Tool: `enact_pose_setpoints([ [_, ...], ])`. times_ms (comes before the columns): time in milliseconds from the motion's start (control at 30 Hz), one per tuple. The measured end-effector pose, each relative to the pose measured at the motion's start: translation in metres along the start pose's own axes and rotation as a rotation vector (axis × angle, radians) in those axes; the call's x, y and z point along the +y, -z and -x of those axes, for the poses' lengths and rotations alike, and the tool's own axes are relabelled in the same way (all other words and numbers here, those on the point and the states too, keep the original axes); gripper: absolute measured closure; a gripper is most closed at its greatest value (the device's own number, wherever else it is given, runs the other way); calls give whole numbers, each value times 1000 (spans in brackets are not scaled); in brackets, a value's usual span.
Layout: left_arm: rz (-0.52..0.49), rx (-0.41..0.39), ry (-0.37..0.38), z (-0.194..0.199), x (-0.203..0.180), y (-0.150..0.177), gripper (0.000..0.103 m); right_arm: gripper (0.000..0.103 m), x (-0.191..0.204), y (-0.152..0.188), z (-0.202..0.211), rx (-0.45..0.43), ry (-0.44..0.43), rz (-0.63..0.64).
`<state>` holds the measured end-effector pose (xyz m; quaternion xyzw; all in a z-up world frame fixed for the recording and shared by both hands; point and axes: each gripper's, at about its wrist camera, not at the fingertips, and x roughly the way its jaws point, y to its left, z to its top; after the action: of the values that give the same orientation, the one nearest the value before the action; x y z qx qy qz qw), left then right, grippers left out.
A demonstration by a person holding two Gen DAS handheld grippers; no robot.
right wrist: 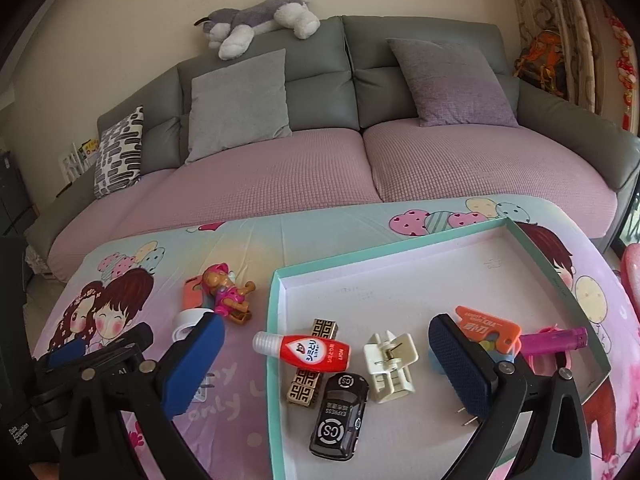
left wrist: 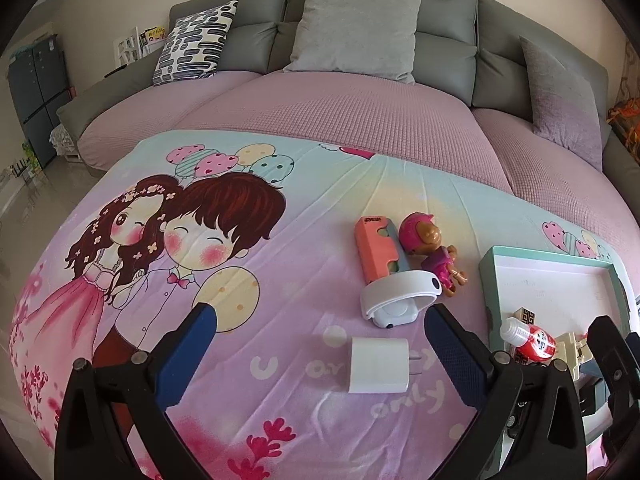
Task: Organize rigid objects
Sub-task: 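Move both grippers back toward the white charger and watch on the bed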
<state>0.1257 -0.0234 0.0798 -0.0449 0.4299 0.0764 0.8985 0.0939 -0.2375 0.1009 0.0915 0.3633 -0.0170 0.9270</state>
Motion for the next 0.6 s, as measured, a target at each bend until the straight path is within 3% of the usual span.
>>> enact_pose_setpoints([
  [433,69,56,-44,-15,46,12,0,0,36,16,-25,85,-32,88],
  [600,84,61,-29,-17,51,12,0,0,40,21,-30,103,-25,107],
])
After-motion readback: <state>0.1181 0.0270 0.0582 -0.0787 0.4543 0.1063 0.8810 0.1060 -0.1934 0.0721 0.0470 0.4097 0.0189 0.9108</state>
